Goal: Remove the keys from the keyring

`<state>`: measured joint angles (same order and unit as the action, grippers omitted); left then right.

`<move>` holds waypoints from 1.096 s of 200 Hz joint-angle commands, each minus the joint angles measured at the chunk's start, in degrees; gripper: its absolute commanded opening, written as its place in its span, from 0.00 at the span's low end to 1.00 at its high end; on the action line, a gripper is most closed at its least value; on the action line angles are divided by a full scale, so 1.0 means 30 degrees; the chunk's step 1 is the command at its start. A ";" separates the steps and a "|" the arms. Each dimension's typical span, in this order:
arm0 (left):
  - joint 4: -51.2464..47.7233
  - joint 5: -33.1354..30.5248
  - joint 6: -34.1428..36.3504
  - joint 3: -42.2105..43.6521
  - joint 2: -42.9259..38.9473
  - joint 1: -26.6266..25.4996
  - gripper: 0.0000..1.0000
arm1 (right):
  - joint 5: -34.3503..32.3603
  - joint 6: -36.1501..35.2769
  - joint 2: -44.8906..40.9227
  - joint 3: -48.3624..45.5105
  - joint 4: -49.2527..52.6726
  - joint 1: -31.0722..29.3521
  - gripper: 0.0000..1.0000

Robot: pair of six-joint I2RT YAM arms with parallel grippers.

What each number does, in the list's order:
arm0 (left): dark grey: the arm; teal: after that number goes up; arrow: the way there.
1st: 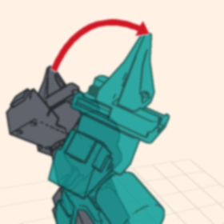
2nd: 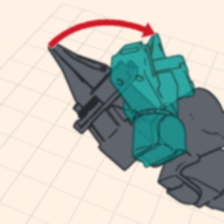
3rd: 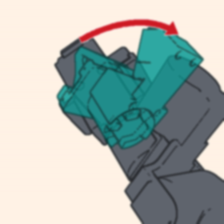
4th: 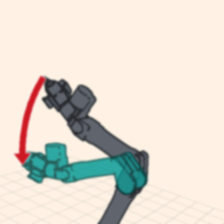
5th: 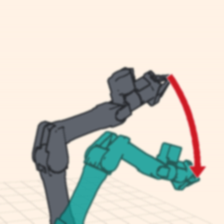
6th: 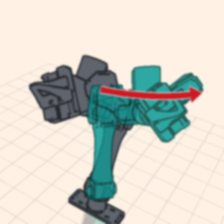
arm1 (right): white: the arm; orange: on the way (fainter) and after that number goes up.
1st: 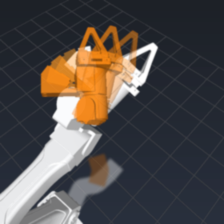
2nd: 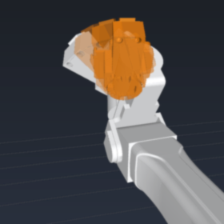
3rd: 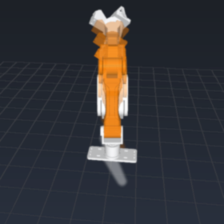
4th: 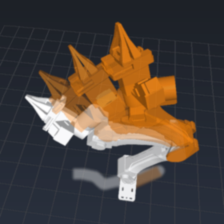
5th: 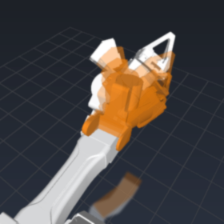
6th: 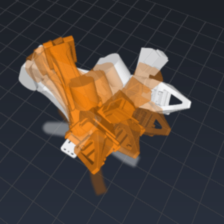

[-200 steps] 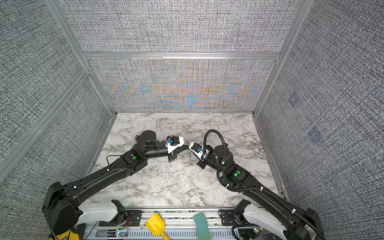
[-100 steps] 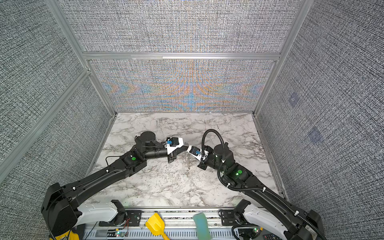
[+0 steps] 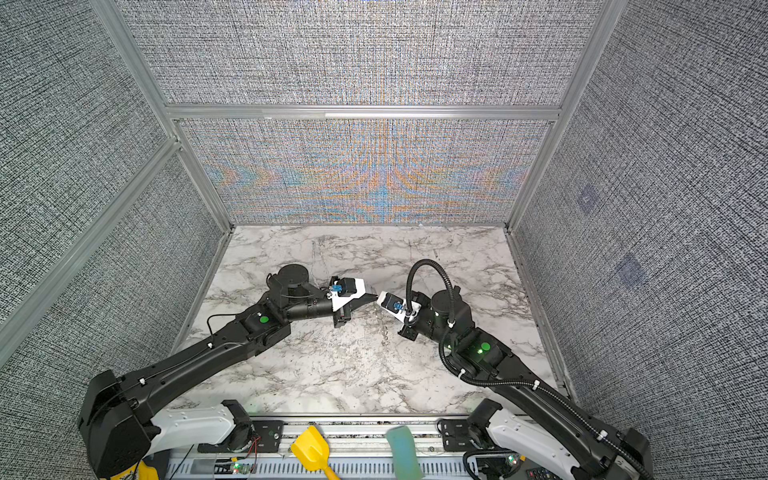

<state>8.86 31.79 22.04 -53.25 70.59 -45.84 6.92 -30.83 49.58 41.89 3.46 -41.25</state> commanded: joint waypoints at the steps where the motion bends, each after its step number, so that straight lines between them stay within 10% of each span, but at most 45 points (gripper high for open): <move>1: 0.0607 -0.0775 0.0313 -0.0149 -0.0236 0.0058 0.00 | -0.1368 -0.0606 -0.0290 0.0071 0.0922 0.0040 0.00; 219: 0.1029 0.0416 0.1584 0.0440 0.0231 -0.0305 0.00 | 0.2591 -0.0359 -0.0010 -0.0549 -0.0209 0.0202 0.00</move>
<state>9.10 31.62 25.54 -51.77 71.11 -46.78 11.16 -32.12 49.21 39.97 3.22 -40.80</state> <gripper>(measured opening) 0.050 0.063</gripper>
